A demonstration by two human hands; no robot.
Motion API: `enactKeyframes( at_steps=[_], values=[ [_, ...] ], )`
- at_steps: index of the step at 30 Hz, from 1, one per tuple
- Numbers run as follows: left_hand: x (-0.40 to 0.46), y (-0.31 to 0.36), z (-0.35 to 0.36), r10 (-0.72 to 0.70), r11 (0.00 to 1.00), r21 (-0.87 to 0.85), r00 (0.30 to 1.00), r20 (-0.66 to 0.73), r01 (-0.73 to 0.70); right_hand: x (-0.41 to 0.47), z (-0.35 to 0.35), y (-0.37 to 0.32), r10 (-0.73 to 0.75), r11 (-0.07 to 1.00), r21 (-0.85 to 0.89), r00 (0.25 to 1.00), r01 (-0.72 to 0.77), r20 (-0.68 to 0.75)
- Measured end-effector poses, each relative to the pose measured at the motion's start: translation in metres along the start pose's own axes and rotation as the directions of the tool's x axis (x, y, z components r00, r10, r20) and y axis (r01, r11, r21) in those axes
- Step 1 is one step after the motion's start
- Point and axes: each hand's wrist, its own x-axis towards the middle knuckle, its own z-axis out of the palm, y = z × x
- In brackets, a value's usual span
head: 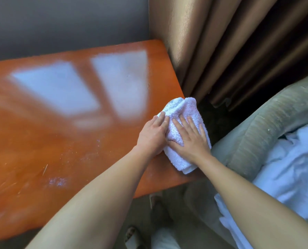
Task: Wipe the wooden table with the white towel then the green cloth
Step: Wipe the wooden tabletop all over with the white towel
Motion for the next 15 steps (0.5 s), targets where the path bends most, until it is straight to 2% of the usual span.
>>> enactKeyframes(
  at_steps=[7, 11, 15],
  values=[
    [-0.073, 0.037, 0.015, -0.028, 1.000, 0.010, 0.996, 0.087, 0.027, -0.086, 0.021, -0.009, 0.084, 0.996, -0.039, 0.996, -0.084, 0.006],
    [-0.103, 0.021, 0.005, -0.068, 0.996, -0.050, 0.989, 0.129, 0.075, -0.100, 0.029, -0.038, 0.141, 0.990, 0.018, 0.989, -0.141, -0.030],
    [-0.119, -0.012, -0.015, -0.187, 0.981, -0.029, 0.971, 0.150, 0.193, -0.097, 0.039, -0.093, 0.135, 0.991, 0.029, 0.990, -0.134, -0.026]
  ],
)
